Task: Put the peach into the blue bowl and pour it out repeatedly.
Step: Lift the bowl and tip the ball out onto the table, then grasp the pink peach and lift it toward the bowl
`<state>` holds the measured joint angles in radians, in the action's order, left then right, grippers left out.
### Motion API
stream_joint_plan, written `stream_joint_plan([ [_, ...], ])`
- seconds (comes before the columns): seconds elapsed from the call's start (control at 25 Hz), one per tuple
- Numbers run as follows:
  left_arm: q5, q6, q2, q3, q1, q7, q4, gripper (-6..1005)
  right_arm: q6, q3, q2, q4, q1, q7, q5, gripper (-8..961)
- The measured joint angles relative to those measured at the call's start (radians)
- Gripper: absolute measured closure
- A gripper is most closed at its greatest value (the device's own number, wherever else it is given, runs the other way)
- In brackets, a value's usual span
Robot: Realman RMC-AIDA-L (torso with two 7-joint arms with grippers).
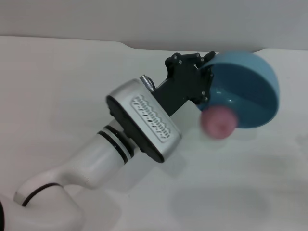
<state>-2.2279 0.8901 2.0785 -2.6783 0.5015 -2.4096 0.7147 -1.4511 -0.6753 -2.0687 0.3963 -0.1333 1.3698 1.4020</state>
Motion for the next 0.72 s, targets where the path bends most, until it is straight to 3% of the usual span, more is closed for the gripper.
stream_joint_plan([
  [0.24, 0.0, -0.106, 0.0, 0.003, 0.037, 0.127, -0.029, 1000, -0.001, 0.011, -0.001, 0.0, 0.008, -0.005, 0.001, 613],
  [0.48, 0.009, -0.181, 0.0, 0.023, 0.067, 0.089, -0.042, 1001, 0.001, 0.014, -0.001, -0.006, 0.012, -0.006, 0.002, 623],
  [0.6, 0.024, -0.207, 0.0, 0.088, 0.082, -0.032, -0.045, 1001, 0.005, 0.011, -0.001, -0.007, 0.009, -0.006, 0.003, 628],
  [0.72, 0.03, -0.313, -0.002, 0.213, 0.097, -0.154, -0.04, 1001, 0.006, 0.0, -0.001, -0.007, -0.008, -0.006, 0.005, 633],
])
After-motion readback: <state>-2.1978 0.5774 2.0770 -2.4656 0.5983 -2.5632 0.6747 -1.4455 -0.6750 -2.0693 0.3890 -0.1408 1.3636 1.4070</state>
